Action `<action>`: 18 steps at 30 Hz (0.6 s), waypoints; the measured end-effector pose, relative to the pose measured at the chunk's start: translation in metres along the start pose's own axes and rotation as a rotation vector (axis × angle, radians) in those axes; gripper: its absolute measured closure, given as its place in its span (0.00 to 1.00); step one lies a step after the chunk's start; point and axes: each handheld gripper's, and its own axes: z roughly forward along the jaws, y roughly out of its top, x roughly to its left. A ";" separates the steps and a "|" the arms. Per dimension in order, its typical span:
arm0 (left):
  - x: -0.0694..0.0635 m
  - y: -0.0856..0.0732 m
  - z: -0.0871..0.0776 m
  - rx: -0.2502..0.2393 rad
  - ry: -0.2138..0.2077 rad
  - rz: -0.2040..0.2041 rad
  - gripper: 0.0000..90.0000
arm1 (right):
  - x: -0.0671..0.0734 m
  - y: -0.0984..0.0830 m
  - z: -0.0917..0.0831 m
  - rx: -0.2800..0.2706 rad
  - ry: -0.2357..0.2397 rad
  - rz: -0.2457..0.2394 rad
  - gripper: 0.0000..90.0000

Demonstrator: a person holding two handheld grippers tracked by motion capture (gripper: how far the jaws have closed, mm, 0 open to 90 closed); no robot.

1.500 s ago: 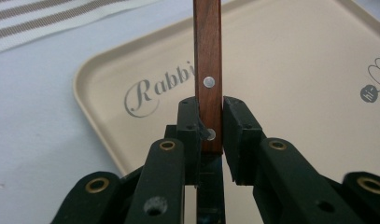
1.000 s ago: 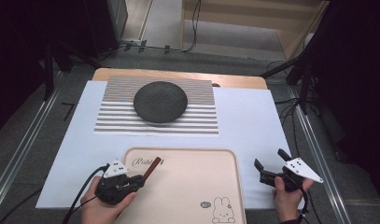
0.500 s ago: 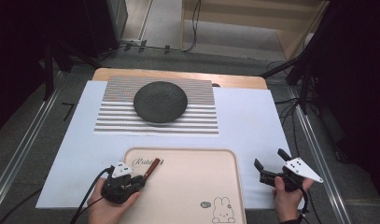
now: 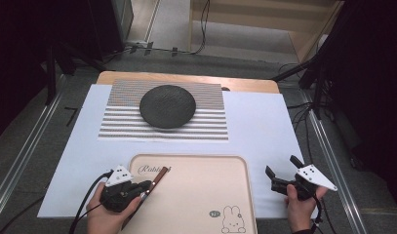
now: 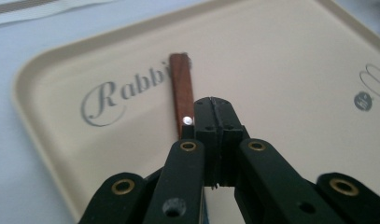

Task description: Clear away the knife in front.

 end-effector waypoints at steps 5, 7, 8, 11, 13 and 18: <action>-0.008 0.002 0.018 0.069 0.003 0.056 1.00 | 0.000 0.000 0.000 0.001 -0.001 -0.001 0.00; -0.008 0.003 0.023 0.094 0.019 0.076 1.00 | 0.000 0.000 0.000 0.002 -0.001 0.002 0.00; -0.007 0.002 0.024 0.101 0.019 0.076 1.00 | 0.000 0.000 0.000 0.001 -0.001 0.001 0.00; -0.004 0.000 0.027 0.114 0.025 0.071 1.00 | 0.000 0.000 0.000 0.002 0.000 0.002 0.00; -0.001 -0.001 0.027 0.119 0.032 0.072 1.00 | 0.000 0.000 0.000 0.002 0.000 0.002 0.00; 0.010 -0.004 0.019 0.116 0.038 0.051 1.00 | 0.000 0.000 0.000 0.001 0.000 0.001 0.00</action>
